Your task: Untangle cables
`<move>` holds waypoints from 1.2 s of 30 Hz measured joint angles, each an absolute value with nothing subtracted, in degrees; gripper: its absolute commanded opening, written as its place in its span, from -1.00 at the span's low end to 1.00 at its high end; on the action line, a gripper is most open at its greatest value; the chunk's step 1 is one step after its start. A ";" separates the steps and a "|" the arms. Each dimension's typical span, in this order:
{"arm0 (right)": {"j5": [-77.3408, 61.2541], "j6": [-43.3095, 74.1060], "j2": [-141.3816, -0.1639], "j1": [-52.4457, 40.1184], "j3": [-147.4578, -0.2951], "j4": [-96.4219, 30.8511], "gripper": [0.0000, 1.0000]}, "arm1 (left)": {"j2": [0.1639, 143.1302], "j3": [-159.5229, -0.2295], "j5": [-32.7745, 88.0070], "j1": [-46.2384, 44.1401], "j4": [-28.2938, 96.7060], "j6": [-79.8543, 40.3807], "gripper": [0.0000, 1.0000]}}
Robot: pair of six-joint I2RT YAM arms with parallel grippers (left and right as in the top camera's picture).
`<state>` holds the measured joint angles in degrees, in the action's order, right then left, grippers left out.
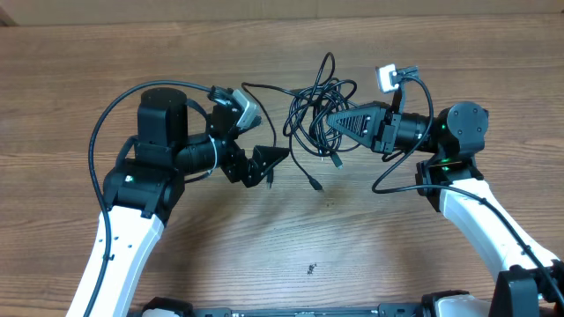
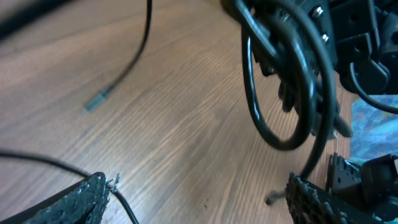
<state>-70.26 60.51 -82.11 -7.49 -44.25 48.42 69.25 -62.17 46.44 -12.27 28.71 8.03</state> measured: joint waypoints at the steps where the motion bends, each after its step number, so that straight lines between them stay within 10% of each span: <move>1: -70.37 61.45 -82.11 -7.51 -44.25 48.49 -0.92 | 69.25 -62.17 46.57 -12.27 27.99 8.10 0.80; 21: -67.88 77.76 -82.11 -7.49 -44.25 60.01 -0.92 | 69.36 -62.17 49.76 -17.34 14.50 7.68 0.99; 32: -69.25 78.02 -82.11 -7.49 -44.25 59.70 -0.92 | 69.45 -62.17 49.74 -17.45 8.14 7.51 0.64; 36: -70.32 78.06 -82.11 -7.49 -44.25 59.48 -0.92 | 69.45 -62.17 49.78 -17.45 7.40 7.55 0.22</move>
